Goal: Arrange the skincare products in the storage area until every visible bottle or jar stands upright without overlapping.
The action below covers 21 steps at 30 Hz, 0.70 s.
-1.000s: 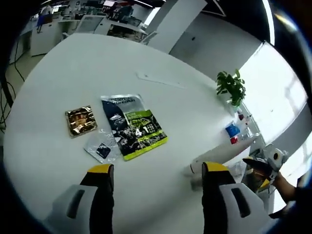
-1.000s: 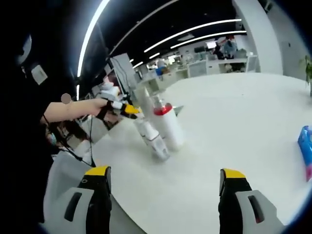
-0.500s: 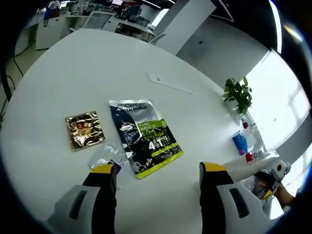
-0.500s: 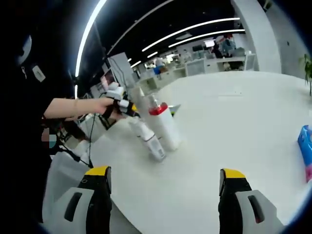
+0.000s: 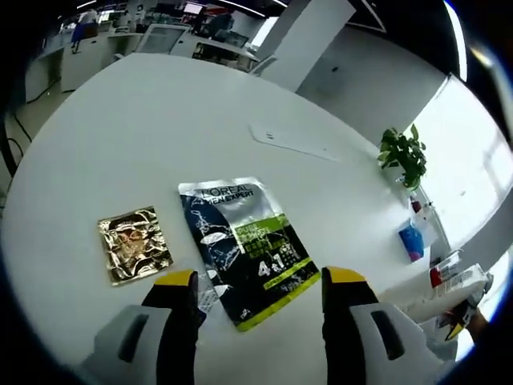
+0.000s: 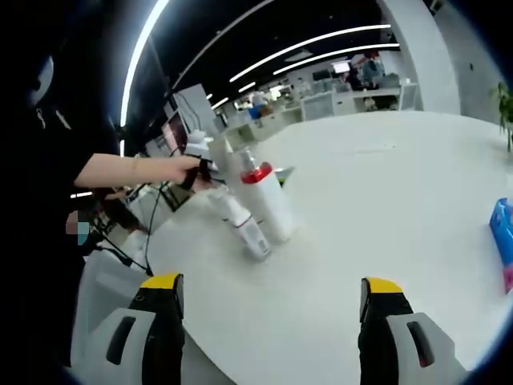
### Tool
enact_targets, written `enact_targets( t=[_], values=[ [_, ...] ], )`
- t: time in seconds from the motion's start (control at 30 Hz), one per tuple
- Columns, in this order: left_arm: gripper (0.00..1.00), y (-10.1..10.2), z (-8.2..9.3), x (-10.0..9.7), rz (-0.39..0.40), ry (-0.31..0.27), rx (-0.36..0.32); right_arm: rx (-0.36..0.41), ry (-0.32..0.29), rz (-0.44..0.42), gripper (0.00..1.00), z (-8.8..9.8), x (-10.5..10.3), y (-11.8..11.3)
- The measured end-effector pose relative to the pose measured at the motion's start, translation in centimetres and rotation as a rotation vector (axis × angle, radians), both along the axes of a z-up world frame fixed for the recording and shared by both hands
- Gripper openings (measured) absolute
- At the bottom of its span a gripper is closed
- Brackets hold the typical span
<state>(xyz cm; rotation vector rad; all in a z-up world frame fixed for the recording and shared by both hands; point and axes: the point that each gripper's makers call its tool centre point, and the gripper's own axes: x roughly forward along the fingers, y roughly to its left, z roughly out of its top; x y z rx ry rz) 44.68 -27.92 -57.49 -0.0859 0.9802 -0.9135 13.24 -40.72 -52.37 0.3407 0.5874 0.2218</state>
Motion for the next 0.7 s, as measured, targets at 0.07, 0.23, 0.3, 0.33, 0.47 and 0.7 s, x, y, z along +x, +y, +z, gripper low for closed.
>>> enact_targets(
  t=[0.07, 0.23, 0.3, 0.33, 0.47, 0.7],
  values=[
    [0.56, 0.0, -0.4, 0.4, 0.002, -0.016, 0.021, 0.000, 0.001, -0.004, 0.94, 0.0, 0.0, -0.1],
    [0.53, -0.1, -1.2, 1.2, -0.001, -0.036, 0.050, 0.003, 0.005, -0.009, 0.94, -0.3, -0.1, -0.4],
    [0.52, 0.0, -1.8, 1.5, -0.003, -0.035, 0.066, 0.009, 0.006, -0.009, 0.94, -0.3, -0.1, -0.4],
    [0.52, 0.1, -2.1, 2.0, 0.004, -0.040, 0.076, 0.009, 0.007, -0.008, 0.94, -0.4, -0.1, -0.3],
    [0.50, -0.1, -2.4, 2.7, -0.001, -0.051, 0.076, 0.009, 0.014, -0.004, 0.94, -0.6, -0.1, -0.1],
    [0.42, -0.1, -3.1, 3.3, -0.008, -0.069, 0.096, 0.010, 0.019, -0.006, 0.94, -0.6, 0.2, 0.1]
  ],
)
